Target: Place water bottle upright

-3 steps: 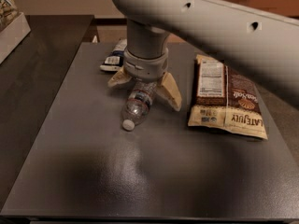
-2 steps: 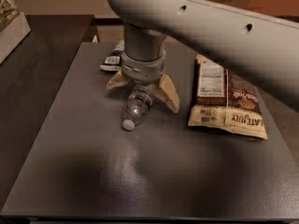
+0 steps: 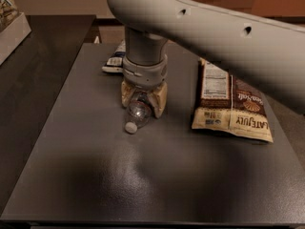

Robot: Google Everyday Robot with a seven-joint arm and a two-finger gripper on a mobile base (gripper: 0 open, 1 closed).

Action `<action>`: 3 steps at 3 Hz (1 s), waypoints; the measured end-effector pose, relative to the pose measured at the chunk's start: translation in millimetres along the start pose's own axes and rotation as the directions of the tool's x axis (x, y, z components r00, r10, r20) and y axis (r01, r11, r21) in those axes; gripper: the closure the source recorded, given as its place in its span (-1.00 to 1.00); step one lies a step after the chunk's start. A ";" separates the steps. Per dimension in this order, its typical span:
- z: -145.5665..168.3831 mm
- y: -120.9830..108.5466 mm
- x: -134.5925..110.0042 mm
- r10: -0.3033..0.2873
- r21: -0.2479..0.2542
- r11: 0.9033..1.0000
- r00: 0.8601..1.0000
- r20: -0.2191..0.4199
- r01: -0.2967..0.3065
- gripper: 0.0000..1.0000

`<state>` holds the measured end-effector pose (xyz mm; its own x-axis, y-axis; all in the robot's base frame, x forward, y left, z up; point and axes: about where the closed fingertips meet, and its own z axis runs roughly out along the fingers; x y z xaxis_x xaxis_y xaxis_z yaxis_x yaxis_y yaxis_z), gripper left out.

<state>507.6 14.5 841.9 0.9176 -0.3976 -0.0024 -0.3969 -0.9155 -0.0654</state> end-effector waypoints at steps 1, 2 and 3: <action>-1.6 2.1 2.3 0.010 0.001 1.000 1.000 0.001 -0.010 0.28; -14.5 3.9 3.3 0.037 0.026 0.999 0.999 0.023 -0.038 0.76; -38.1 6.2 2.1 0.113 0.080 0.990 0.989 0.096 -0.120 1.00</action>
Offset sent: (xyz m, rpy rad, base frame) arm -0.0019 -0.0136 0.0325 0.0676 0.0441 -0.0736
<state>506.2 5.7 879.5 0.8651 -0.4905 -0.1052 -0.5013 -0.8532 -0.1440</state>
